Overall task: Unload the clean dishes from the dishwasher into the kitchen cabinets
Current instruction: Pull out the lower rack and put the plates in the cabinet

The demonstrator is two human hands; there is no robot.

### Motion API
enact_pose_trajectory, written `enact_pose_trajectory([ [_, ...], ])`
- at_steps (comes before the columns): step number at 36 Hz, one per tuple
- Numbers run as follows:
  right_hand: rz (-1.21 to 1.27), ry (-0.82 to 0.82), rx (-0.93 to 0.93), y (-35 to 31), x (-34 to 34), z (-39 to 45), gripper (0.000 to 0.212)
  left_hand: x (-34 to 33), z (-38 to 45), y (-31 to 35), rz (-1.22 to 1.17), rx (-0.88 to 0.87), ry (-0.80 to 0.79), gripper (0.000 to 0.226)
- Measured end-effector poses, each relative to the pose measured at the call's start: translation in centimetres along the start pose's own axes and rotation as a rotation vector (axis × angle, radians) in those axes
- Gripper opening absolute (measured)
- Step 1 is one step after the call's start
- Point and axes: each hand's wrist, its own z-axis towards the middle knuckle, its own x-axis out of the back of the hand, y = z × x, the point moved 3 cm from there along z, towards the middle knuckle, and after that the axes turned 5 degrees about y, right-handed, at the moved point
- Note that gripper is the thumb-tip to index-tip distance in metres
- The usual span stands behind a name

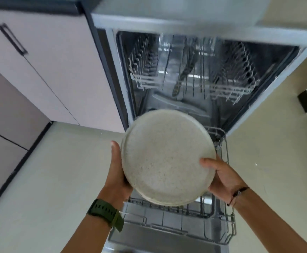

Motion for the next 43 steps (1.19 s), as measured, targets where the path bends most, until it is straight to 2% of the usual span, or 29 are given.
enact_pose_trajectory([
  [3,-0.016,-0.007,0.011,-1.3,-2.4,-2.9,0.065,-0.6,-3.9,2.4,-0.009,-0.062,0.015,0.066],
  [4,-0.026,-0.005,0.017,-1.7,-3.4,-4.0,0.072,-0.8,-5.4,3.3,-0.007,-0.106,0.031,0.052],
  [6,-0.057,-0.011,0.018,-2.6,-5.4,-6.0,0.101,-1.0,-8.4,5.2,0.014,-0.169,0.07,0.027],
  [8,-0.069,-0.035,0.015,-3.1,-7.4,-8.0,0.115,-0.7,-11.3,6.6,0.03,-0.17,0.08,0.023],
  [11,-0.06,-0.038,0.007,-3.4,-10.3,-10.1,0.106,0.4,-14.8,8.3,-0.004,-0.162,0.097,0.023],
  [15,-0.094,-0.076,0.053,-3.2,-14.4,-12.6,0.074,2.5,-19.2,10.8,-0.035,-0.219,0.104,0.023],
  [17,-0.131,-0.107,0.064,-2.8,-16.9,-13.9,0.079,4.0,-21.2,12.1,-0.065,-0.24,0.103,0.018],
  [19,-0.186,-0.112,0.077,-2.2,-19.6,-15.3,0.097,5.9,-22.9,13.1,-0.099,-0.247,0.098,0.019],
  [20,-0.212,-0.112,0.088,-1.9,-20.9,-16.0,0.1,6.8,-23.8,13.6,-0.118,-0.243,0.095,0.023],
  [23,-0.229,-0.125,0.109,-0.3,-25.1,-17.7,0.083,9.9,-26.2,15.0,-0.147,-0.22,0.104,0.041],
  [25,-0.201,-0.126,0.093,1.0,-27.8,-18.6,0.082,12.1,-27.8,16.1,-0.154,-0.202,0.106,0.043],
  [29,-0.083,-0.133,0.04,4.4,-33.5,-19.7,0.107,17.0,-30.5,19.5,-0.13,-0.185,0.122,0.05],
  [33,0.067,-0.172,0.033,6.6,-39.0,-19.5,0.086,21.0,-31.4,23.1,-0.103,-0.187,0.142,0.059],
  [40,0.099,-0.175,0.026,7.4,-45.6,-15.5,0.098,25.2,-29.3,28.3,-0.151,-0.215,0.14,0.049],
  [41,0.105,-0.177,0.032,7.2,-46.3,-14.6,0.095,25.6,-28.6,29.1,-0.156,-0.224,0.141,0.048],
  [43,0.126,-0.171,0.033,6.6,-48.1,-12.5,0.072,26.6,-26.7,30.8,-0.161,-0.228,0.139,0.042],
])
